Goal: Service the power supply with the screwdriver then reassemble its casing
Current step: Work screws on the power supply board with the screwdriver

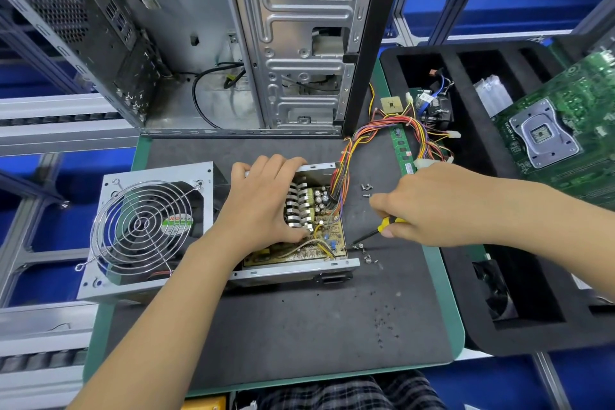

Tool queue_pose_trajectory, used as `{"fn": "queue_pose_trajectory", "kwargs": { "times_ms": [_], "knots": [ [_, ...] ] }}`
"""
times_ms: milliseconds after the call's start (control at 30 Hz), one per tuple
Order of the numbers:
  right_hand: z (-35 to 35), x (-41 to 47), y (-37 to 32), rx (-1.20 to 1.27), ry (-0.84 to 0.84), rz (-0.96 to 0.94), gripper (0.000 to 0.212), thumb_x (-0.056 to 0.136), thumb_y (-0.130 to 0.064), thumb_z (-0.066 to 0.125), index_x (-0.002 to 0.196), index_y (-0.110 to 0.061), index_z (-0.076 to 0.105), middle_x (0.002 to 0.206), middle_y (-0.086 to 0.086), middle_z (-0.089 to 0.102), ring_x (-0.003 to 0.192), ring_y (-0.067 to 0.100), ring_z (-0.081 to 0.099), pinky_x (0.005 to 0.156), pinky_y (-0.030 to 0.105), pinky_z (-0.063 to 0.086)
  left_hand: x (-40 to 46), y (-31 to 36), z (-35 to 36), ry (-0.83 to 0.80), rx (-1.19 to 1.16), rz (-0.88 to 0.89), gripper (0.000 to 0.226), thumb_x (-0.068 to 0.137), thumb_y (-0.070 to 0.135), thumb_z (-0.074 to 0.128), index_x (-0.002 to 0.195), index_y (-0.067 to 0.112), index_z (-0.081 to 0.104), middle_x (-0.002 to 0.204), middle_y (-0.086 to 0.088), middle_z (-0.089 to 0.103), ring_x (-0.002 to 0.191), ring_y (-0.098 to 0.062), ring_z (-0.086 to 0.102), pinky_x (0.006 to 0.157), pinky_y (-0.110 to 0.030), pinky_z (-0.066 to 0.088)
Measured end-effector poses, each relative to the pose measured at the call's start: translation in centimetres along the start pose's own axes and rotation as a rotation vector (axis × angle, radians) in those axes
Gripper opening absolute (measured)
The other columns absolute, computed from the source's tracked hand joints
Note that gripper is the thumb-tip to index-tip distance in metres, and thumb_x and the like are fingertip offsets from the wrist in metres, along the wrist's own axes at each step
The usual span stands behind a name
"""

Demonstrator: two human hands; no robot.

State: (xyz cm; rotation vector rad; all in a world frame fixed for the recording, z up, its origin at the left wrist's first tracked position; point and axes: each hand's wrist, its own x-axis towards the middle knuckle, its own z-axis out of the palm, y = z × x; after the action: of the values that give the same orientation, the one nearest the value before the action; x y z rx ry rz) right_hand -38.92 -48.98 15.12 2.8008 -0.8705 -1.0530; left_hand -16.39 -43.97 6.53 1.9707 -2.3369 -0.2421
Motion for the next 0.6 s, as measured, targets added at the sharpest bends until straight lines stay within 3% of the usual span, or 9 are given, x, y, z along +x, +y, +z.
{"fn": "queue_pose_trajectory", "kwargs": {
  "times_ms": [100,167,267,400,600],
  "knots": [
    [-0.2,0.0,-0.1,0.008,0.021,-0.027,0.025,0.097,-0.048,0.036,0.098,-0.024,0.042,0.078,0.0,0.046,0.063,0.027,0.036,0.084,0.044,0.048,0.0,0.0,0.0,0.003,0.003,0.0,0.101,0.057,0.062,0.076,0.142,0.026,0.034,0.118,0.008,0.043,0.109,-0.017,0.04,0.086,-0.034,0.019],
    [-0.5,0.0,-0.2,0.008,0.038,-0.05,0.028,0.097,-0.047,0.037,0.103,-0.021,0.045,0.085,0.001,0.048,0.071,0.03,0.048,0.082,0.04,0.048,0.0,0.0,0.0,0.005,0.003,0.002,0.101,0.057,0.062,0.076,0.142,0.026,0.035,0.117,0.008,0.043,0.109,-0.017,0.04,0.085,-0.033,0.018],
    [-0.7,0.2,-0.4,-0.014,0.068,-0.085,0.024,0.097,-0.046,0.038,0.096,-0.022,0.041,0.087,-0.001,0.047,0.09,0.032,0.061,0.064,0.031,0.037,0.0,0.0,0.0,0.008,0.002,0.004,0.101,0.057,0.061,0.076,0.142,0.025,0.036,0.117,0.008,0.044,0.109,-0.017,0.04,0.083,-0.032,0.016],
    [-1.3,0.6,-0.8,-0.072,0.085,-0.074,0.028,0.097,-0.043,0.04,0.103,-0.018,0.05,0.093,0.003,0.053,0.093,0.033,0.061,0.048,0.028,0.023,0.0,0.0,0.0,0.012,-0.008,0.007,0.101,0.056,0.061,0.077,0.141,0.025,0.037,0.114,0.008,0.042,0.108,-0.017,0.04,0.081,-0.03,0.014],
    [-2.1,0.7,-1.1,-0.068,0.11,-0.095,0.028,0.096,-0.042,0.044,0.104,-0.017,0.053,0.1,0.004,0.055,0.097,0.033,0.061,0.062,0.031,0.034,0.0,0.0,-0.1,0.005,-0.008,0.006,0.1,0.057,0.061,0.076,0.141,0.025,0.036,0.115,0.008,0.042,0.108,-0.016,0.039,0.081,-0.03,0.013]
  ]
}}
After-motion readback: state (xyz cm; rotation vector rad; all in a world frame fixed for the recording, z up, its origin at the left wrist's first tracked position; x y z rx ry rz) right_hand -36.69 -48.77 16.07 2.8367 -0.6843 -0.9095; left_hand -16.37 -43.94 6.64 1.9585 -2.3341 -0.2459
